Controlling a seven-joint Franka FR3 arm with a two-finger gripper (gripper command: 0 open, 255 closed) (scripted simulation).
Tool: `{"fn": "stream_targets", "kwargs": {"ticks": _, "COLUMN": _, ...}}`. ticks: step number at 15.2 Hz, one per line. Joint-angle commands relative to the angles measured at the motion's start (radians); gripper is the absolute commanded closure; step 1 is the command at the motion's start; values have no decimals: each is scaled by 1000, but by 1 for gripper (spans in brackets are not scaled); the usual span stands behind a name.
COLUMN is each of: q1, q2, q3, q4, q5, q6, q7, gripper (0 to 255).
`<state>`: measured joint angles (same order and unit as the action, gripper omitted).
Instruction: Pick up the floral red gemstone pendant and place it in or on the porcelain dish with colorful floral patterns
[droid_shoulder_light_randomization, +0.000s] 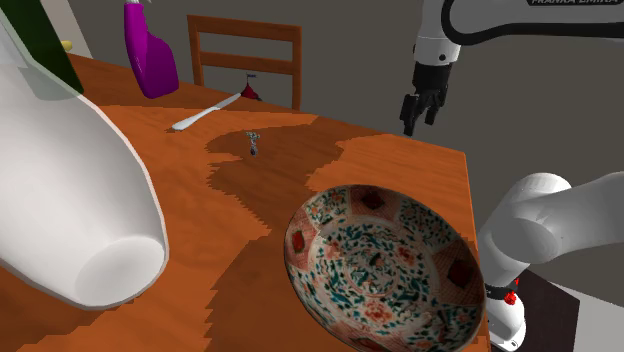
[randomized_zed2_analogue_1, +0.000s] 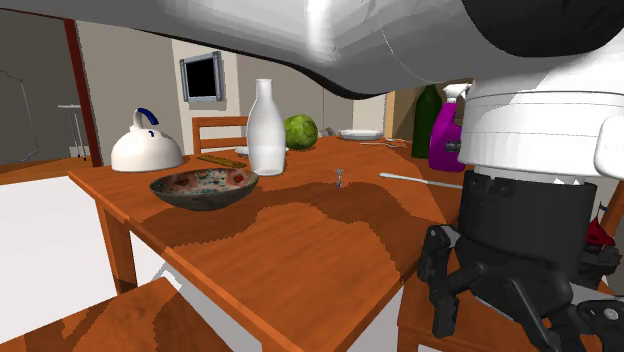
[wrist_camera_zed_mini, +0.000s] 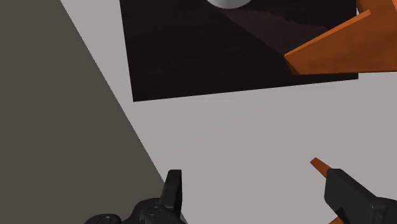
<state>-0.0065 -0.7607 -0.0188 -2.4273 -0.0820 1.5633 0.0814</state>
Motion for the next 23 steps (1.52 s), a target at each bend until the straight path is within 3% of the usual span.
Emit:
{"fn": "stream_targets", "kwargs": {"ticks": 1, "q1": 0, "q2": 0, "q3": 0, "q4": 0, "q5": 0, "q6": 0, "q7": 0, "gripper": 0}}
{"fn": "stream_targets", "kwargs": {"ticks": 7, "q1": 18, "q2": -19, "q3": 140, "q4": 19, "q5": 141, "q6": -24, "q7": 257, "gripper": 0}}
{"fn": "stream_targets", "kwargs": {"ticks": 12, "q1": 125, "q2": 27, "q3": 189, "q4": 72, "q5": 204, "q6": -10, "q7": 526, "gripper": 0}}
{"fn": "stream_targets", "kwargs": {"ticks": 13, "q1": 94, "q2": 22, "q3": 179, "q4": 49, "q5": -86, "q6": 8, "q7": 466, "gripper": 0}}
{"fn": "stream_targets", "kwargs": {"ticks": 19, "q1": 143, "q2": 82, "q3": 245, "q4": 107, "q5": 18, "q6": 0, "q7": 671, "gripper": 0}}
{"fn": "stream_targets", "kwargs": {"ticks": 23, "q1": 241, "q2": 161, "q3": 245, "q4": 173, "q5": 61, "q6": 10, "q7": 863, "gripper": 0}}
